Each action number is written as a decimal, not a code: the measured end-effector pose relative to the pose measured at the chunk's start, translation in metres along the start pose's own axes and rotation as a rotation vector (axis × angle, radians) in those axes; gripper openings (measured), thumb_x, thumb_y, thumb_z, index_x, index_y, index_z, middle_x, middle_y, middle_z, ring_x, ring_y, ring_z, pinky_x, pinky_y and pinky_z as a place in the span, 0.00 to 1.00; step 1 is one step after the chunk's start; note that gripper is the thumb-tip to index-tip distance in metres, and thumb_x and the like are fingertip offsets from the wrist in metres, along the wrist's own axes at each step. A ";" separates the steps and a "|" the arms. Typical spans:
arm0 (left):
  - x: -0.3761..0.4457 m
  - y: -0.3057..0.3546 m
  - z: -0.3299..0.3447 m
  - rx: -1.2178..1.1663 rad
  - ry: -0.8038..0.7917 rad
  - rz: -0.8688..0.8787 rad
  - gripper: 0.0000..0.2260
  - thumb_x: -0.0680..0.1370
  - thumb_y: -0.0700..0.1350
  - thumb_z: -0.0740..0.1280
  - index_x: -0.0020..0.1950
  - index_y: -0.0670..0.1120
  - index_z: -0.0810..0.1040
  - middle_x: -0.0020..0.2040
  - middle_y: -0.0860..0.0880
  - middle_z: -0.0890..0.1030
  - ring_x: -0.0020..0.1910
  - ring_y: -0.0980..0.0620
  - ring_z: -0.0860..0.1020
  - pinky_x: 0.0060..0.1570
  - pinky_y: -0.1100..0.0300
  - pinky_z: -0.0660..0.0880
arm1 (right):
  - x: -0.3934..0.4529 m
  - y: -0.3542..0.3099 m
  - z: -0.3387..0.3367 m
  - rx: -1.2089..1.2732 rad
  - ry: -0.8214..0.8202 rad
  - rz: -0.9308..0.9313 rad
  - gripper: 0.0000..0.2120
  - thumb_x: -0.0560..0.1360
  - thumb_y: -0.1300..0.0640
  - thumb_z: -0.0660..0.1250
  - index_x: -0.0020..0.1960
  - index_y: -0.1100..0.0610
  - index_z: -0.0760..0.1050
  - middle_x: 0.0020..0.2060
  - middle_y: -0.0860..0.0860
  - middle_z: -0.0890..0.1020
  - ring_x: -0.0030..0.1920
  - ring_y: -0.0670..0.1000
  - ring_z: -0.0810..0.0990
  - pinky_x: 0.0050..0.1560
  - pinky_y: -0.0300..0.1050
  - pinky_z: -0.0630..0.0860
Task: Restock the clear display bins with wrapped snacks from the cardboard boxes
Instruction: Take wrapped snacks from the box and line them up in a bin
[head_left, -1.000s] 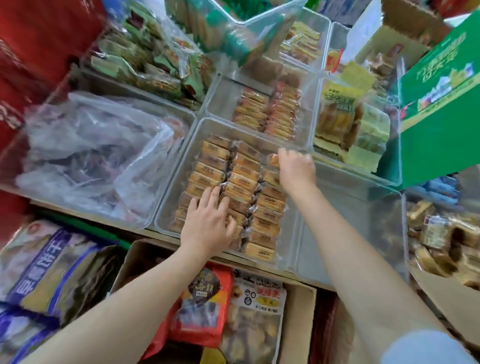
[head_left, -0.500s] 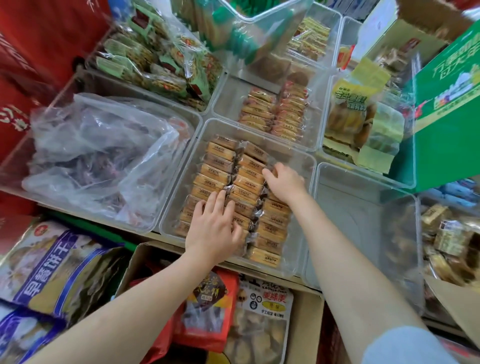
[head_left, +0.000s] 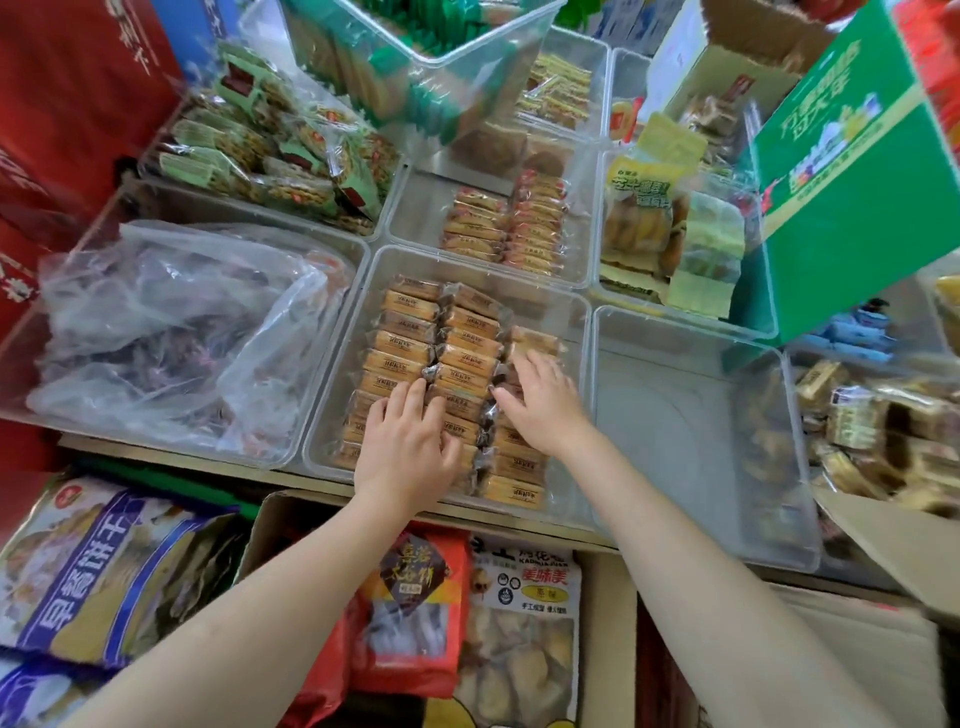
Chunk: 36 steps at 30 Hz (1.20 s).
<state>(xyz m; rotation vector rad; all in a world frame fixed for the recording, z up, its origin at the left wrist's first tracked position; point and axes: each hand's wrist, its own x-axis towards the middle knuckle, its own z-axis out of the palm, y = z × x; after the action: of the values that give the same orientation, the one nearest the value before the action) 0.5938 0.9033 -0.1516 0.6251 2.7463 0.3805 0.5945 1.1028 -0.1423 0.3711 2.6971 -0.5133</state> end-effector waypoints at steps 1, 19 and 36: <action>-0.002 0.000 0.000 0.011 0.002 0.008 0.24 0.81 0.53 0.56 0.76 0.45 0.68 0.79 0.42 0.63 0.79 0.42 0.57 0.76 0.44 0.56 | -0.021 0.003 -0.008 0.061 -0.003 -0.020 0.27 0.83 0.45 0.55 0.79 0.55 0.60 0.77 0.53 0.62 0.77 0.54 0.60 0.76 0.55 0.59; -0.168 0.373 0.012 -0.568 -0.053 0.499 0.29 0.80 0.52 0.63 0.79 0.51 0.59 0.79 0.49 0.59 0.77 0.49 0.58 0.75 0.51 0.57 | -0.389 0.267 -0.081 0.451 0.542 0.504 0.15 0.81 0.51 0.60 0.41 0.58 0.76 0.36 0.52 0.79 0.40 0.52 0.78 0.42 0.50 0.76; -0.172 0.408 0.048 0.188 0.053 0.516 0.32 0.77 0.54 0.66 0.79 0.48 0.62 0.83 0.42 0.44 0.81 0.44 0.41 0.77 0.42 0.53 | -0.296 0.418 0.006 1.916 0.638 0.981 0.14 0.79 0.53 0.58 0.62 0.53 0.74 0.51 0.53 0.79 0.47 0.53 0.76 0.53 0.48 0.72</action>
<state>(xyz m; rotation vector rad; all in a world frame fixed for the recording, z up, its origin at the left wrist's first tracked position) 0.9115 1.1893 -0.0272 1.3971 2.6566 0.2490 0.9952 1.4218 -0.1545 2.2420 0.9735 -2.5517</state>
